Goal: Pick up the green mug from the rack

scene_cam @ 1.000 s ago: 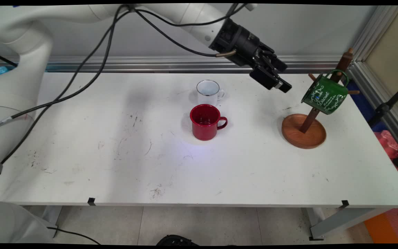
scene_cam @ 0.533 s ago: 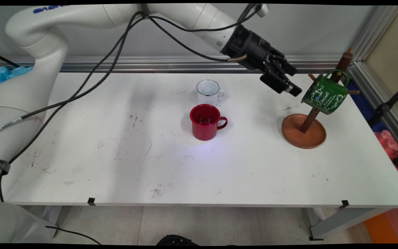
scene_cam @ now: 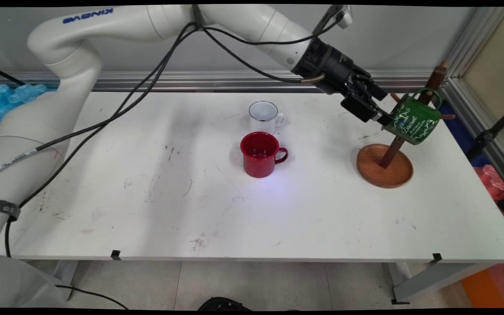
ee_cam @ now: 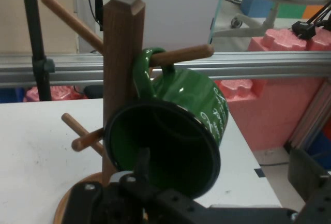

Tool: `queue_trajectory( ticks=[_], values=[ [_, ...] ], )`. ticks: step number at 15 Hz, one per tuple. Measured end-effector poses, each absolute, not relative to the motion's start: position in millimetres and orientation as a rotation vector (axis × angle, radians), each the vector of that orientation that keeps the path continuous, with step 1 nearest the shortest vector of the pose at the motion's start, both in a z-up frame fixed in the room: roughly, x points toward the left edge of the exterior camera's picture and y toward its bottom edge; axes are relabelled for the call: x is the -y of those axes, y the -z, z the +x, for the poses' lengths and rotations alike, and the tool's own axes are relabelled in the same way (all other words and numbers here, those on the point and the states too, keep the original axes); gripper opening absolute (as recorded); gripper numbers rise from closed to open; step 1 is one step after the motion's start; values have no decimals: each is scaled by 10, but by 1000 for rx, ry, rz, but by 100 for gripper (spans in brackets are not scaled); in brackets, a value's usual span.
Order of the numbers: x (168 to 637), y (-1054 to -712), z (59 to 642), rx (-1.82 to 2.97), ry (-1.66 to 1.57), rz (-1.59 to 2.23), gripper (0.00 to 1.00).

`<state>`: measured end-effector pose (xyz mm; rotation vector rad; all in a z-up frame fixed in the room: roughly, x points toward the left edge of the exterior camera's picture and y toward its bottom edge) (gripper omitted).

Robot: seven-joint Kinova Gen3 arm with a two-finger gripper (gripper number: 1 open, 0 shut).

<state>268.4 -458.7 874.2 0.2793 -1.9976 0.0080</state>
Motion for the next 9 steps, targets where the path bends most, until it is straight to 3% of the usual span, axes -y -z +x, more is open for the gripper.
queue_trajectory(
  ticks=[9],
  values=[
    [4690, -8610, 2534, 1991, 16, 269, 100]
  ],
)
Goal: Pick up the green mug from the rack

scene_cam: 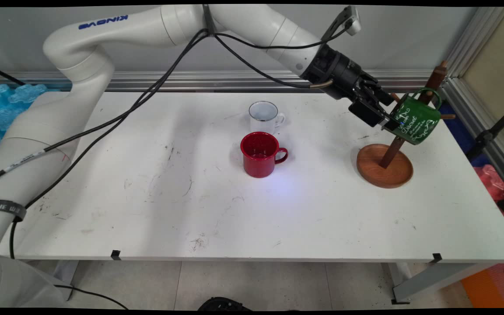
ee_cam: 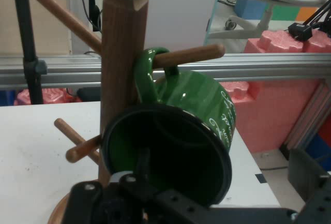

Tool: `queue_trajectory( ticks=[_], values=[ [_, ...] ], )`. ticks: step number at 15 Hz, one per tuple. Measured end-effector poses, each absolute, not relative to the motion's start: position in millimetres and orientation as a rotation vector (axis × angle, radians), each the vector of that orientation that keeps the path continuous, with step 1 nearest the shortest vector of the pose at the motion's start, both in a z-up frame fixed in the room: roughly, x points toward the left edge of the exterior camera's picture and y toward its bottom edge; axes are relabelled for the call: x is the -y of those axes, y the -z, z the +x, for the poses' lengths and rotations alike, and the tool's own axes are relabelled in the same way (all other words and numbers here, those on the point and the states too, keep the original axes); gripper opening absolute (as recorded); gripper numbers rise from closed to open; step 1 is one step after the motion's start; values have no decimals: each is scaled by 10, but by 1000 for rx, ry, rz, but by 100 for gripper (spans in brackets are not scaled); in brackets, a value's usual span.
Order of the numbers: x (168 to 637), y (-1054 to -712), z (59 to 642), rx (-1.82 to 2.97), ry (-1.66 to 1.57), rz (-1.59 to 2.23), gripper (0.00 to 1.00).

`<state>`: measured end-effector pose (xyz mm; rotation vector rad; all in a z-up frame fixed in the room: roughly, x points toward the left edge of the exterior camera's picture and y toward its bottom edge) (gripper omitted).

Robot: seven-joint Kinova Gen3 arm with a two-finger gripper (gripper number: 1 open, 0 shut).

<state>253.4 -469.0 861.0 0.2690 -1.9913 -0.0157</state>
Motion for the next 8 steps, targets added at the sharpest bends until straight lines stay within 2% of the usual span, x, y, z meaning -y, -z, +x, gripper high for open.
queue_trajectory(
  ticks=[6, 7, 8],
  values=[
    [4714, -8560, 2453, 1985, 35, 259, 100],
    [4715, -8555, 2439, 1983, 38, 257, 0],
    [4716, -8553, 2427, 1981, 41, 254, 0]
  ],
)
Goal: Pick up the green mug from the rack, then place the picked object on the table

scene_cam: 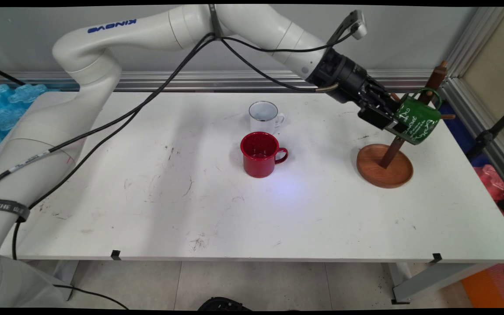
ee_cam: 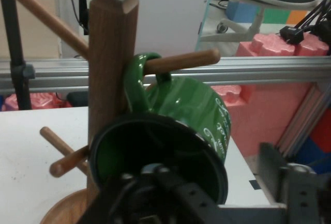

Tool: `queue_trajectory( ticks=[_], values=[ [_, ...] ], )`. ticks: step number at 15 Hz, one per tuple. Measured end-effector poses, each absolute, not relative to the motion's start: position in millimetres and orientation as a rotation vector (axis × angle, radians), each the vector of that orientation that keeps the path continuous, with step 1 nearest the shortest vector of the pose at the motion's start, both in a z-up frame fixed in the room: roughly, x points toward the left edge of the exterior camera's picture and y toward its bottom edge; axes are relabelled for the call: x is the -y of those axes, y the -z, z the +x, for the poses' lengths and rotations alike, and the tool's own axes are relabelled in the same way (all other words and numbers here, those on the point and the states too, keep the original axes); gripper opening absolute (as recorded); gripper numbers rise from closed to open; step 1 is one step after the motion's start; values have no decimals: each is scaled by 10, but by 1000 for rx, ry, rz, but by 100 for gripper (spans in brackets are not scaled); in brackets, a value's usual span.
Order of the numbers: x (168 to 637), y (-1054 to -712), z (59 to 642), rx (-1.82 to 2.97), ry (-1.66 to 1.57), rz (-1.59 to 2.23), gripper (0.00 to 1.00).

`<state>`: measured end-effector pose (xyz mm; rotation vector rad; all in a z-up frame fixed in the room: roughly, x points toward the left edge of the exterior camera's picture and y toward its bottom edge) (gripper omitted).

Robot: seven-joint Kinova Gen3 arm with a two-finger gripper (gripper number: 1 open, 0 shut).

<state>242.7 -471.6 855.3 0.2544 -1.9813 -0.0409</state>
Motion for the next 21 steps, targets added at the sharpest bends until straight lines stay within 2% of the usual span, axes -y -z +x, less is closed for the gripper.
queue_trajectory(
  ticks=[10, 21],
  values=[
    [4622, -8556, 2340, 1978, 70, 236, 0],
    [4406, -8739, 2322, 1969, 74, 203, 0]
  ],
)
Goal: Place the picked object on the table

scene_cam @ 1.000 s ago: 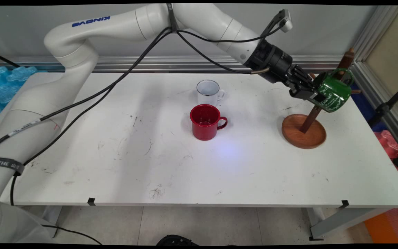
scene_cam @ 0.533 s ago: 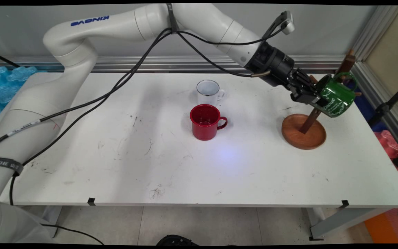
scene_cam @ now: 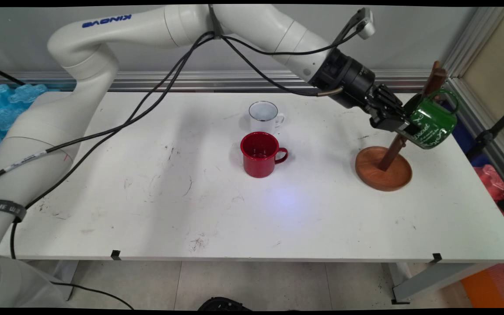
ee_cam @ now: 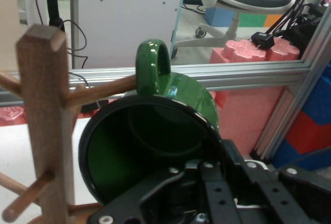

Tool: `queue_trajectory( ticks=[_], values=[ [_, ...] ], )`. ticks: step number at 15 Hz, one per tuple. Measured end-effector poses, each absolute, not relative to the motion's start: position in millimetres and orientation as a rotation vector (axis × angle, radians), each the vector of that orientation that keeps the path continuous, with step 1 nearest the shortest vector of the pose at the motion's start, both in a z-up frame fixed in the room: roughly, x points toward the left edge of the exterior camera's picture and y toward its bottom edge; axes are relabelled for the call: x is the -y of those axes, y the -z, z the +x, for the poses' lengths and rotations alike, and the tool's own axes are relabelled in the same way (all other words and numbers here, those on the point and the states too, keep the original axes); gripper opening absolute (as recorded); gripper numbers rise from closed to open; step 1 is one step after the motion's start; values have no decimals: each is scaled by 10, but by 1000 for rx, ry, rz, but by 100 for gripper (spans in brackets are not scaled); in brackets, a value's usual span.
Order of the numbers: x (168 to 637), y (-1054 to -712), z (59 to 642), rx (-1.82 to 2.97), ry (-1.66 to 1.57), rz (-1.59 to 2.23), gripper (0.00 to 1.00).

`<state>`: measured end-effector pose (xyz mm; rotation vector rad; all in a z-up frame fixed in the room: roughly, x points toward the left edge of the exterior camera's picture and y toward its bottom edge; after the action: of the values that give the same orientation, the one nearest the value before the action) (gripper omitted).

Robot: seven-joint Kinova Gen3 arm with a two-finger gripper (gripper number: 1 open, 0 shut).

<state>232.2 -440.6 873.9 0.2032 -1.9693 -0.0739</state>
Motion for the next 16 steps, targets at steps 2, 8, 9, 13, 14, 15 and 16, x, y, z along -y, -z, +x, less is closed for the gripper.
queue_trajectory(
  ticks=[2, 8, 9, 13, 14, 15, 16],
  values=[
    [4358, -8782, 2350, 1973, 69, 200, 0],
    [4196, -8949, 2454, 1984, 47, 198, 0],
    [4174, -8971, 2468, 1985, 45, 200, 0],
    [4015, -9071, 2566, 2002, 35, 217, 0],
    [3958, -9102, 2598, 2009, 32, 223, 0],
    [3902, -9134, 2633, 2015, 27, 232, 0],
    [3841, -9172, 2675, 2024, 21, 243, 0]
  ],
)
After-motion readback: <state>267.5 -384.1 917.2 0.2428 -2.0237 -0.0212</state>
